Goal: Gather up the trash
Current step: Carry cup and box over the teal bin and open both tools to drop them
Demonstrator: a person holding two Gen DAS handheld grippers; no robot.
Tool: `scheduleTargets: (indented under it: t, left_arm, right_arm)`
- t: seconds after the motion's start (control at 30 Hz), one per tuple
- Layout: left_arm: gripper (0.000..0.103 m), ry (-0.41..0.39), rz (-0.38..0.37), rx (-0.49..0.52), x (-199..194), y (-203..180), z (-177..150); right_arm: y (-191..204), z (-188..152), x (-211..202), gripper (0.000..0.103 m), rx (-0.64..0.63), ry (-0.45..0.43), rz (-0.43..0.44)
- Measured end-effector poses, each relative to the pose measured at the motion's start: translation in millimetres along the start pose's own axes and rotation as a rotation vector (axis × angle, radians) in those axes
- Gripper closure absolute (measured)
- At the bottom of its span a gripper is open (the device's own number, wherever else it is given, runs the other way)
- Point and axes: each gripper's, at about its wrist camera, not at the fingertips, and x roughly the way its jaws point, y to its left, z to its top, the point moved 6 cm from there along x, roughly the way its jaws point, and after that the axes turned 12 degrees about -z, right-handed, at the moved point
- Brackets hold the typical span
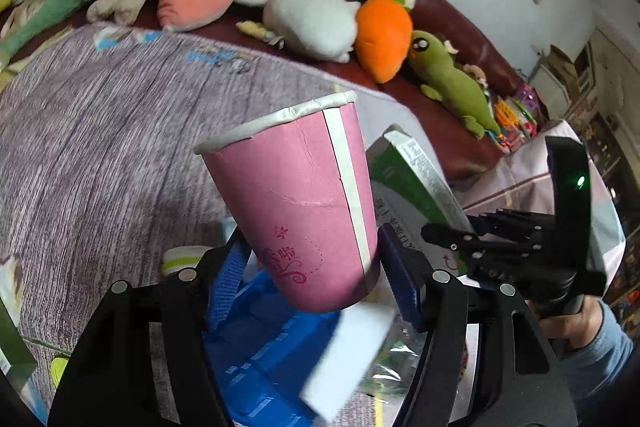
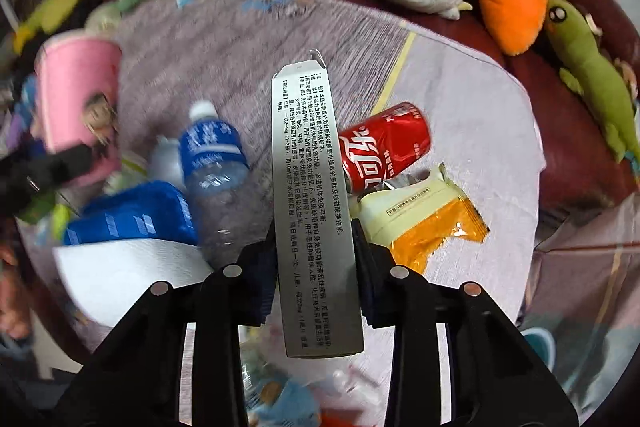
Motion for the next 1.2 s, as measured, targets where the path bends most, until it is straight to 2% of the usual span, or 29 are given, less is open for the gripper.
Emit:
scheduleTargets:
  t: [0.1,0.17,0.3,0.43,0.67,0.77,0.87,1.0,1.2]
  left_arm:
    - [0.037,0.001,-0.011,0.004,-0.3,-13.1,-0.4]
    - [0.037,0.005,-0.025,0.011,-0.2,-22.8,-2.5]
    - [0.037,0.040,-0.052,0.069,9.3,-57.0,-12.3]
    - [0.037,0.115,-0.104,0.128,36.1,-101.8,-28.3]
    - [0.037,0.267,-0.208,0.251,98.9,-191.9,-70.3]
    - [0.037,0.366,-0.234,0.312,137.5,-234.0,-100.1]
    - [0.037,0.446,-0.230,0.388,171.8,-269.5,-127.9]
    - [0.037,0.536,-0.226,0.460,213.5,-304.8,-163.7]
    - [0.037,0.619,-0.199,0.488,254.8,-322.0,-199.4]
  right_arm:
    - [-11.5,0.2,-18.0,0.072,0.074,-0.008,0.083]
    - [-20.4,-3.3,-30.8,0.072,0.103,-0.022,0.103]
    - [-49.6,-20.6,-55.8,0.072,0.161,-0.070,0.074]
    - [-98.6,-52.4,-70.5,0.072,0.280,-0.085,0.040]
    - [-198.8,-144.6,-86.6,0.072,0.520,-0.086,-0.056]
    - [-231.2,-186.4,-83.6,0.072,0.601,-0.068,-0.088]
    - [-270.1,-233.5,-74.1,0.072,0.702,-0.047,-0.115]
    - [-301.1,-278.8,-55.2,0.072,0.791,-0.018,-0.125]
    - [-316.0,-324.4,-2.6,0.072,0.877,0.072,-0.054]
